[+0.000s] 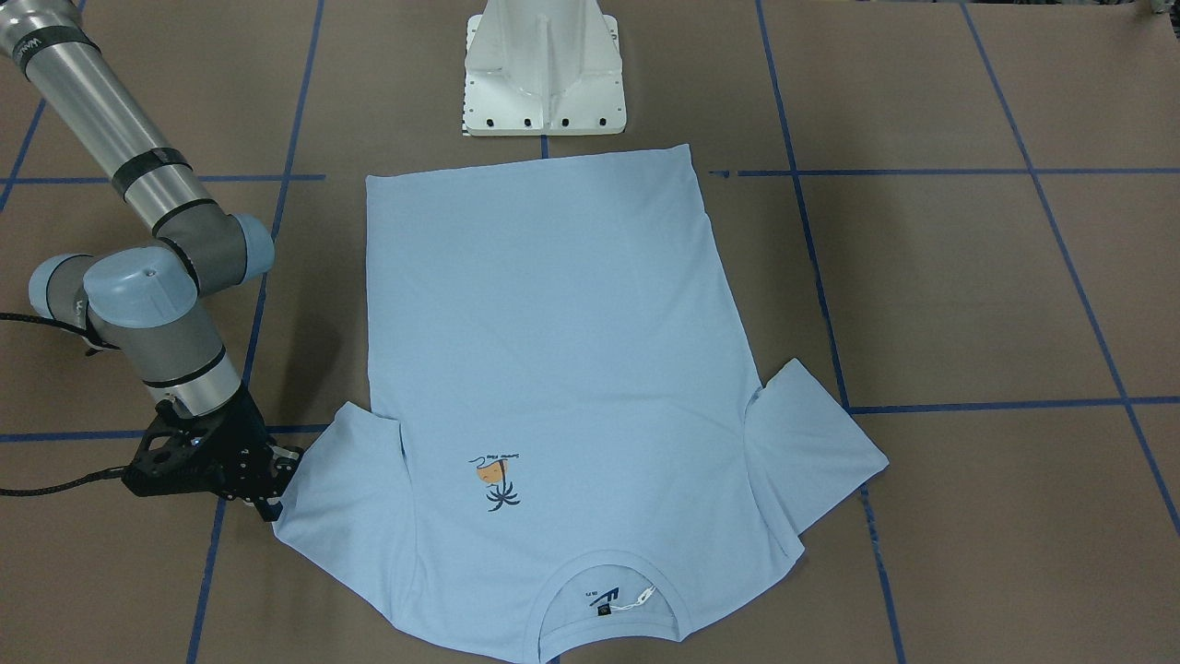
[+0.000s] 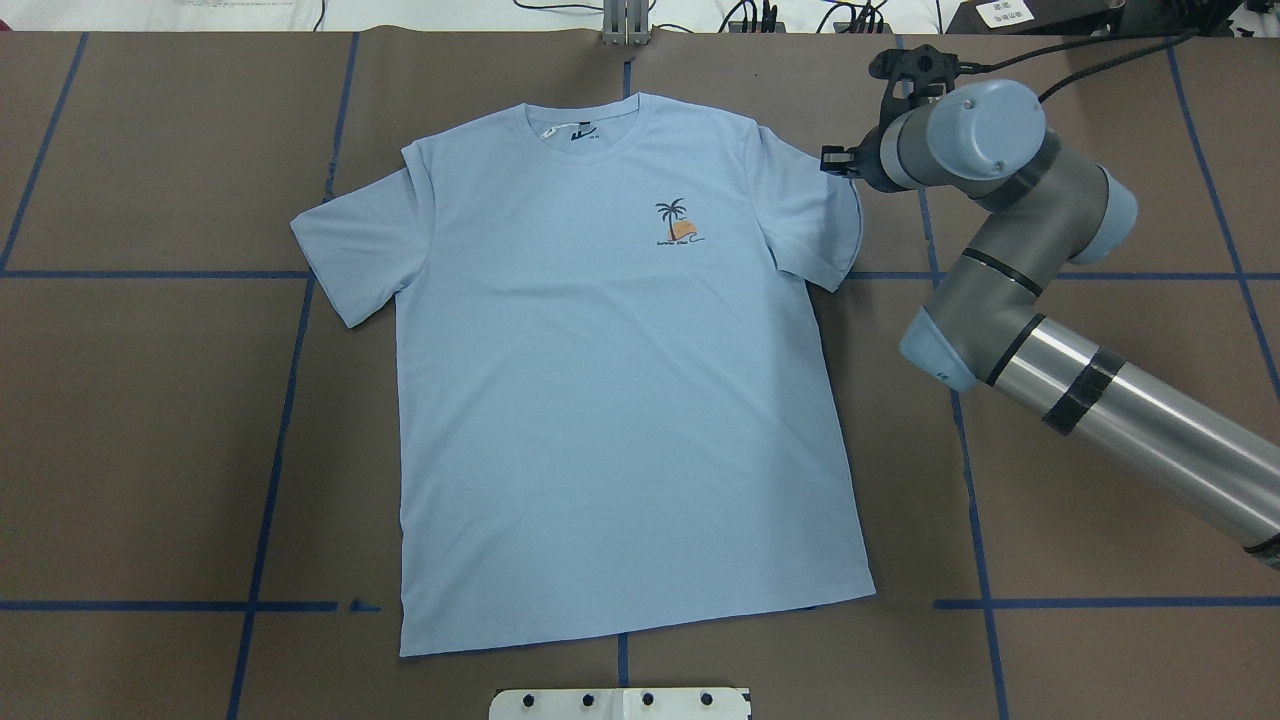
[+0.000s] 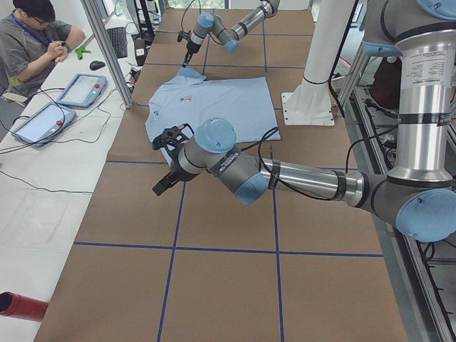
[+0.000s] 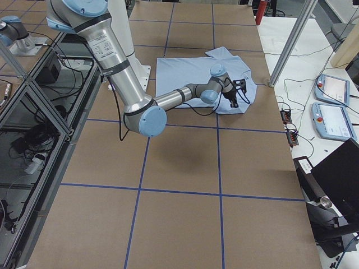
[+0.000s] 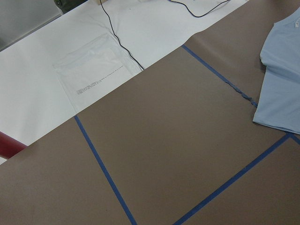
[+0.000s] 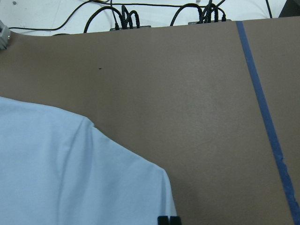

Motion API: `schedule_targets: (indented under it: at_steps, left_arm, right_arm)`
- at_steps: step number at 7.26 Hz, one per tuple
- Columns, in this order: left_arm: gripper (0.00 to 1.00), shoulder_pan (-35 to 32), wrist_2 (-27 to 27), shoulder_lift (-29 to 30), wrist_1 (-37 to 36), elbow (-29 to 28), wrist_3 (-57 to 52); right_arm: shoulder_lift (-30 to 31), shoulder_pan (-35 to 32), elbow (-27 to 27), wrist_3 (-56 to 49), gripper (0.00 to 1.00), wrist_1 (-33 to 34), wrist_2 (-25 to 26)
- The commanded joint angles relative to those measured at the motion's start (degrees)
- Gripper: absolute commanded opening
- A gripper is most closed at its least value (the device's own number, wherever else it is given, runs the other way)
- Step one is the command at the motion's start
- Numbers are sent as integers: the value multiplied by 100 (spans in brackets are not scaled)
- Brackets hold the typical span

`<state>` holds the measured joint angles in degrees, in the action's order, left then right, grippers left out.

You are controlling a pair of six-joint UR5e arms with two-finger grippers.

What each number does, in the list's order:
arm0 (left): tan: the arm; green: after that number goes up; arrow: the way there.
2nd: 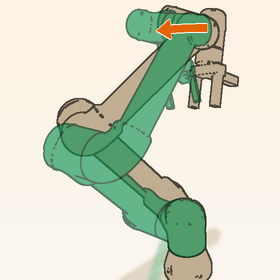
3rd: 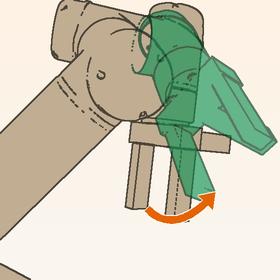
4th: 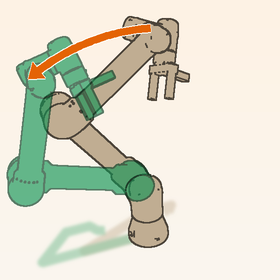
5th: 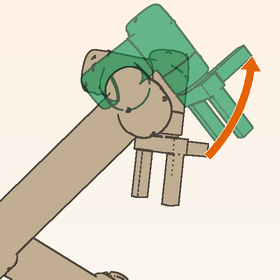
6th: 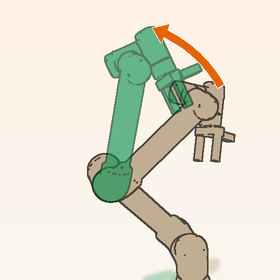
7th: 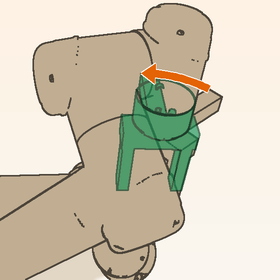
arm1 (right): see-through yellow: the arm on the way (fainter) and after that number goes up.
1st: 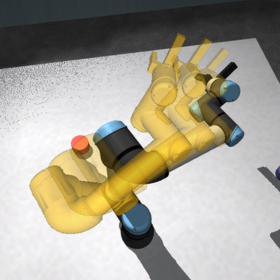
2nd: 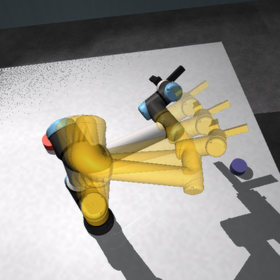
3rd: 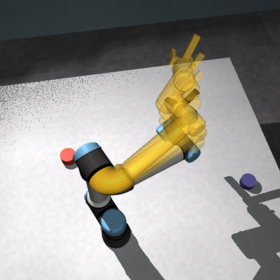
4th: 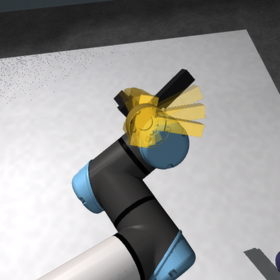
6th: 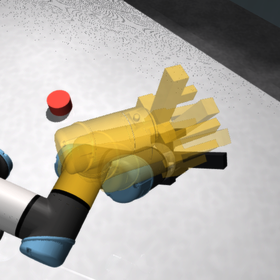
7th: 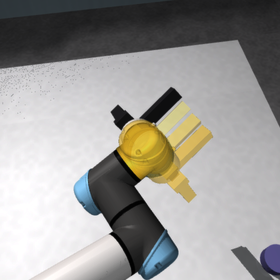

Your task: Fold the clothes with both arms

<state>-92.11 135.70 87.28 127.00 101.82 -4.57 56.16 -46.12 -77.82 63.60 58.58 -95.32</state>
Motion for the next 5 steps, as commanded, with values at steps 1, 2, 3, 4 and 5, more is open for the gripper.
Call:
schedule_targets:
  at_steps: [1, 2, 3, 4, 5]
  left_arm:
    - [100, 0, 0, -1, 0, -13, 9]
    - [100, 0, 0, -1, 0, -13, 9]
    - [100, 0, 0, -1, 0, -13, 9]
    - [100, 0, 0, -1, 0, -13, 9]
    - [100, 0, 0, -1, 0, -13, 9]
  right_arm:
    - [-787, 628, -226, 712, 0, 1274, 896]
    - [-982, 866, -199, 959, 0, 1488, 1136]
    - [-1080, 1034, -33, 961, 0, 1472, 1338]
    - [-1263, 1131, 212, 953, 0, 1446, 1479]
    - [-1378, 1219, 371, 935, 0, 1446, 1516]
